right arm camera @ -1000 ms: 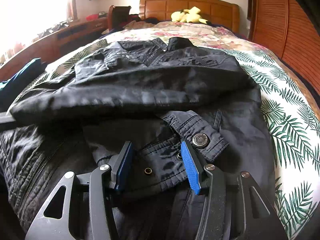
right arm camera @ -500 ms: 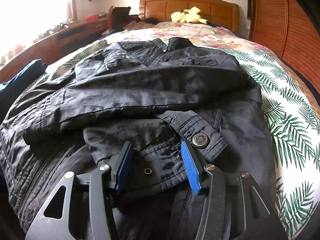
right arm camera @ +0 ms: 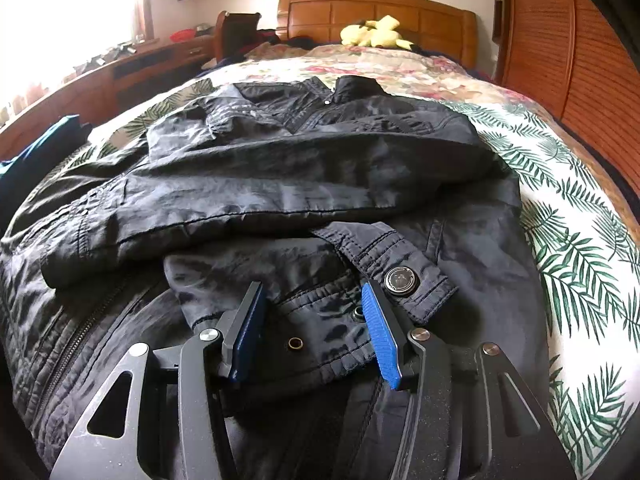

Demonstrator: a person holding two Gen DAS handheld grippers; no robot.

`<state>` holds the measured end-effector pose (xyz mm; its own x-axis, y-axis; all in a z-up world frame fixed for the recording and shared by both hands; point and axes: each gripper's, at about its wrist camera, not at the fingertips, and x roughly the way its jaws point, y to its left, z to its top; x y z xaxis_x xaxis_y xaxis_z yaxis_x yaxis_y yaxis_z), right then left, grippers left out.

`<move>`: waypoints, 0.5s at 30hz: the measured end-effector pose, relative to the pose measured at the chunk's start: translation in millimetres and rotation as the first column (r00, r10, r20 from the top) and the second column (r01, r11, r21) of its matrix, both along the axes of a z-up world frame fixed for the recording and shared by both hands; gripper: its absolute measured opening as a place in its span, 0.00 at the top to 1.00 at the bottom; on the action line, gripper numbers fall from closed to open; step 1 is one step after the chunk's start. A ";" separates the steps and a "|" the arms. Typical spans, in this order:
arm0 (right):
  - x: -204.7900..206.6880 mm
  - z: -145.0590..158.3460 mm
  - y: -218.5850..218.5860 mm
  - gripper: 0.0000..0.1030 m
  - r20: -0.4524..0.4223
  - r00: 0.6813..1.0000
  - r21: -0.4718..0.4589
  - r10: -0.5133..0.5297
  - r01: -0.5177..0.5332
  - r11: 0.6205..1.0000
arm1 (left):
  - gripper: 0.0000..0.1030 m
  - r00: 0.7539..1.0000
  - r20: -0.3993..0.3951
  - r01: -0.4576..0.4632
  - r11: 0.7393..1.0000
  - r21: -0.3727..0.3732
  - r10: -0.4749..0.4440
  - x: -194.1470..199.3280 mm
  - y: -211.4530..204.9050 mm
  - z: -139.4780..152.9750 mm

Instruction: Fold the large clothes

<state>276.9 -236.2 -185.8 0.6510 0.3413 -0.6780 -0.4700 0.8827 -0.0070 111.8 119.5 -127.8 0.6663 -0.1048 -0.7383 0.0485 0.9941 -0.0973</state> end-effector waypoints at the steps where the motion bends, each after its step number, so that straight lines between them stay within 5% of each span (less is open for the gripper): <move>1: 0.5 0.0 0.1 0.51 0.000 1.000 0.000 0.000 0.000 1.000 | 0.78 1.000 -0.005 -0.008 1.000 -0.002 0.008 -0.2 3.0 -4.0; 15: 0.5 -0.6 0.9 0.51 0.002 1.000 -0.006 -0.001 0.001 1.000 | 0.58 0.998 -0.052 -0.037 0.999 -0.006 0.037 12.4 16.2 -29.7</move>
